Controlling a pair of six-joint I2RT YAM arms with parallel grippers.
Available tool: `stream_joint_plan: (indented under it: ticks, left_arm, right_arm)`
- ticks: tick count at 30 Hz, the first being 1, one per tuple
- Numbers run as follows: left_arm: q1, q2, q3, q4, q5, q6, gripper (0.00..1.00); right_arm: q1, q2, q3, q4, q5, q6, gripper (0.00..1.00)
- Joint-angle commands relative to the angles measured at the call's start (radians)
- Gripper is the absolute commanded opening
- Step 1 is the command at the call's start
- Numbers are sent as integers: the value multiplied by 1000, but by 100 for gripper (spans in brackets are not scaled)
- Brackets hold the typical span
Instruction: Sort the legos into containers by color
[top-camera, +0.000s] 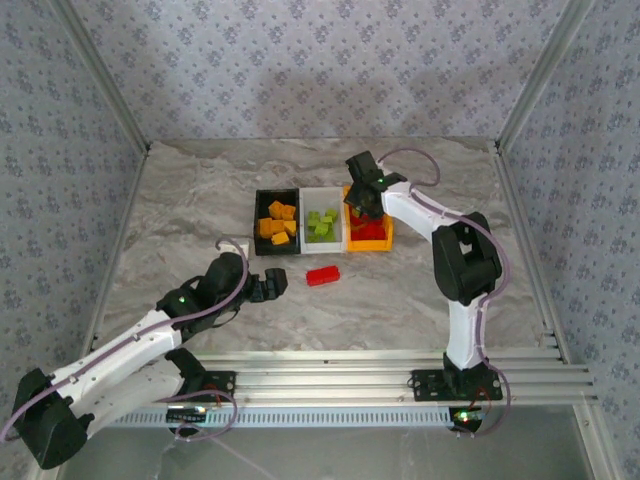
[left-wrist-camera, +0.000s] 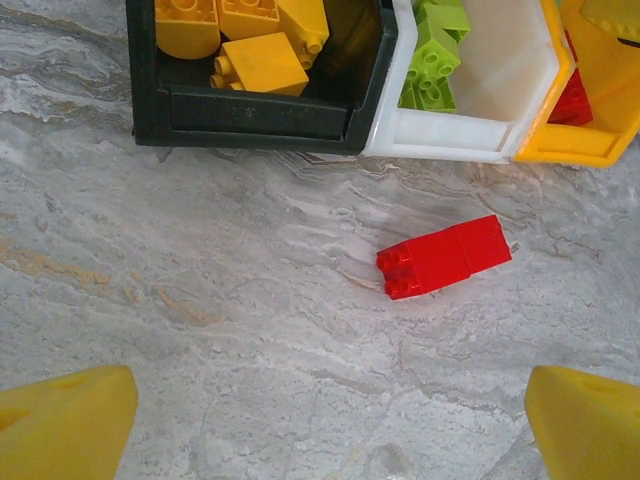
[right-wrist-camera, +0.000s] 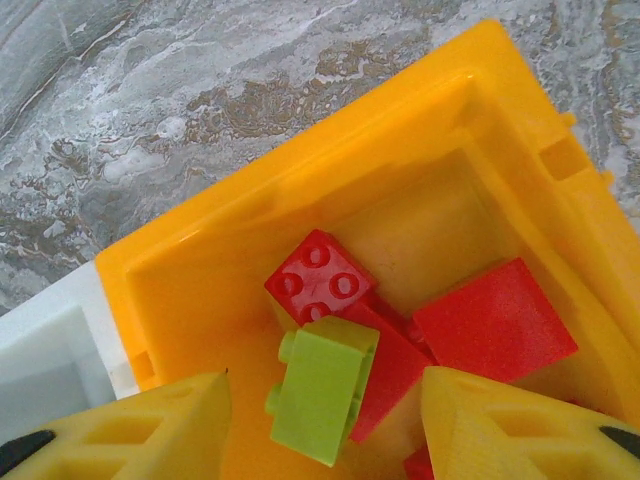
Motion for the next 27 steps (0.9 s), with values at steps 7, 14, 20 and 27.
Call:
stream_joint_plan:
  ticks: [7, 14, 20, 27]
  left_arm:
    - [25, 12, -16, 11, 21, 4, 99]
    - [37, 4, -17, 4, 26, 9, 99]
    - [42, 6, -21, 7, 28, 10, 99]
    - [45, 6, -19, 6, 32, 9, 99]
  right_arm:
    - [-9, 61, 44, -14, -28, 2, 53]
    - [-11, 69, 32, -6, -35, 5, 43]
    - [-11, 56, 10, 14, -31, 14, 28]
    - [-9, -2, -9, 48, -13, -10, 21]
